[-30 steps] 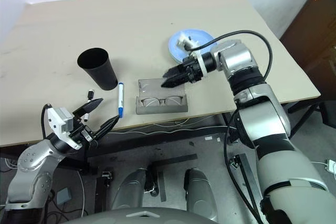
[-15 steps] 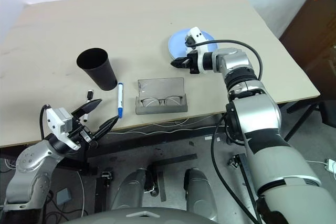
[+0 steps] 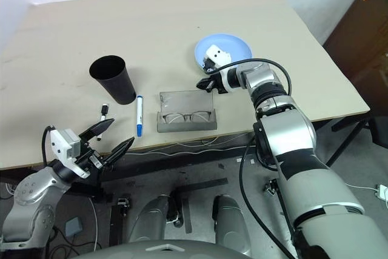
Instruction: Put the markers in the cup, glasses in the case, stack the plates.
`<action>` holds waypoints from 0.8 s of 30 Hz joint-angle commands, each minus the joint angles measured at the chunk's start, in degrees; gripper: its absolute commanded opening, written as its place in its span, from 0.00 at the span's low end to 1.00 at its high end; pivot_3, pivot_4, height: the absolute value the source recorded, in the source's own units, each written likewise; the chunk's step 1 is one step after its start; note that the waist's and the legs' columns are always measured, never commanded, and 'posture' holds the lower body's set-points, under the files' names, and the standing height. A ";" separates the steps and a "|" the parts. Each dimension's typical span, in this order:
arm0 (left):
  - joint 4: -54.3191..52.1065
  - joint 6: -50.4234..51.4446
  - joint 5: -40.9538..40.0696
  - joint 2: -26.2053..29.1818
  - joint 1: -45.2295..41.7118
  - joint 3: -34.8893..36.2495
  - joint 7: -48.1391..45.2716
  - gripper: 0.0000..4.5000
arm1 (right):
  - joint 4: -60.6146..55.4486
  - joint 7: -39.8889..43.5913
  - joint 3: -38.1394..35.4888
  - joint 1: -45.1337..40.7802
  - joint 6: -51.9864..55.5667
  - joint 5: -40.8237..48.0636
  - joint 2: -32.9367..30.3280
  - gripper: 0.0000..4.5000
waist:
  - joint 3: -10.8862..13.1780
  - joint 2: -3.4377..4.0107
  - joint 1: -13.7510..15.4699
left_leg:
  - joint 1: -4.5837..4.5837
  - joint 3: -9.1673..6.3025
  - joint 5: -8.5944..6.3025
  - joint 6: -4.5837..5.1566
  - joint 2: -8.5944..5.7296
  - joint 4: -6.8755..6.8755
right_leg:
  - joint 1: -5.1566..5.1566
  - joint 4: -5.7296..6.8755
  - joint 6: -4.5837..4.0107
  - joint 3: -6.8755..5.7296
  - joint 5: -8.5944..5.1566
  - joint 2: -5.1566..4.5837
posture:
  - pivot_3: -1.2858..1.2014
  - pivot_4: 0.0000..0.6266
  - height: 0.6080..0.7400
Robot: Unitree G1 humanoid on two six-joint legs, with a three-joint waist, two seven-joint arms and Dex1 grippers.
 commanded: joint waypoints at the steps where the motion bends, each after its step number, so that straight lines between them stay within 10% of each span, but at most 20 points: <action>1: -2.72 0.79 -1.56 0.41 0.96 1.28 0.43 1.00 | -0.09 4.51 1.32 -0.29 0.60 -1.88 0.69 0.01 | 0.00 0.00 0.01 | 0.00 0.00 0.00 0.00 0.00 -0.01 | 0.01 0.00 0.00 0.00 0.00 0.00 | 0.52 0.24 0.90; 24: 4.41 -5.02 0.47 -0.05 -0.68 0.11 -3.68 1.00 | -10.38 24.43 2.57 2.22 5.90 -1.32 -0.24 0.01 | 0.00 0.01 0.03 | -0.04 0.01 -0.01 -0.01 0.00 -0.07 | -0.09 -0.02 -0.02 0.01 0.00 -0.04 | 0.52 0.24 0.90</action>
